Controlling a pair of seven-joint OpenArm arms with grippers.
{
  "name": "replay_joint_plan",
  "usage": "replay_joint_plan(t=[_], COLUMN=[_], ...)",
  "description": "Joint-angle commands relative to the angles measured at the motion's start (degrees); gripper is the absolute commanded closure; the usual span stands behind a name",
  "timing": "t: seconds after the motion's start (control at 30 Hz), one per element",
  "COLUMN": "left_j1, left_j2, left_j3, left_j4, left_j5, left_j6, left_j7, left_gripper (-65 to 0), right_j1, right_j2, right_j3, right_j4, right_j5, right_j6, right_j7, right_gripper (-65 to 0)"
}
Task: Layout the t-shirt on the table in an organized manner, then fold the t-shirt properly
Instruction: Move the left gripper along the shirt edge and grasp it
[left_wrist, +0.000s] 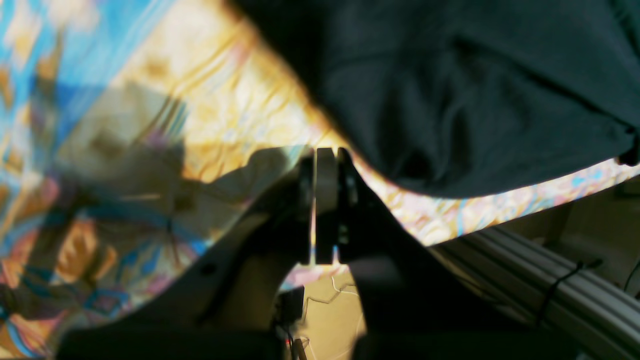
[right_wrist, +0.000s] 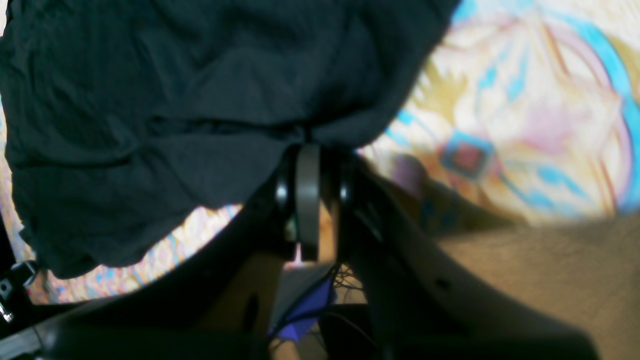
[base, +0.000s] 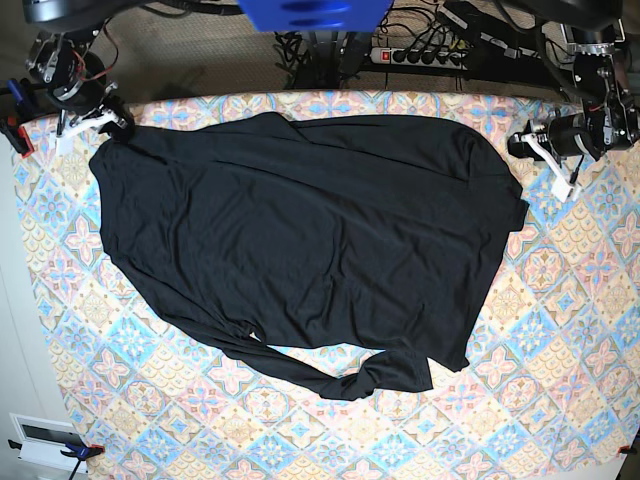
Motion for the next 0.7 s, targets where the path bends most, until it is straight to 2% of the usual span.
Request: replay_joint_plan(t=[0.0, 0.13, 0.2, 0.3, 0.4, 0.5, 0.67], left_j1=[-0.11, 0.5, 2.26, 2.87, 2.61, 0.76, -1.17], left_j2=[-1.09, -1.09, -0.91, 1.46, 3.66, 6.74, 10.69], left_j3=[-0.44, -0.62, -2.82, -6.6, -7.3, -5.02, -3.35], left_j4=[0.93, 0.93, 0.93, 0.93, 0.93, 0.93, 0.93], left_j5=[-2.12, -6.34, -7.48, -7.39, -7.3, -7.22, -1.68], left_j6=[-0.21, -0.21, -0.12, -0.12, -0.12, -0.03, -0.03], left_j7=[0.54, 2.65, 2.47, 2.38, 2.56, 2.47, 2.47], left_gripper=[-4.9, -15.7, -22.3, -29.0, -30.9, -30.9, -30.9], right_j1=[-0.09, 0.0, 0.0, 0.0, 0.0, 0.17, 0.17], right_j2=[1.03, 1.03, 1.03, 1.03, 1.03, 1.03, 1.03], right_j3=[0.24, 0.24, 0.24, 0.24, 0.24, 0.24, 0.24], right_j4=[0.67, 0.67, 0.67, 0.67, 0.67, 0.67, 0.67], right_j5=[0.85, 0.85, 0.85, 0.85, 0.85, 0.85, 0.85], right_j6=[0.55, 0.55, 0.55, 0.55, 0.63, 0.63, 0.63], right_j7=[0.51, 0.51, 0.51, 0.51, 0.51, 0.51, 0.51], right_gripper=[-4.0, -4.1, -4.1, -4.1, -4.2, -4.2, -4.2])
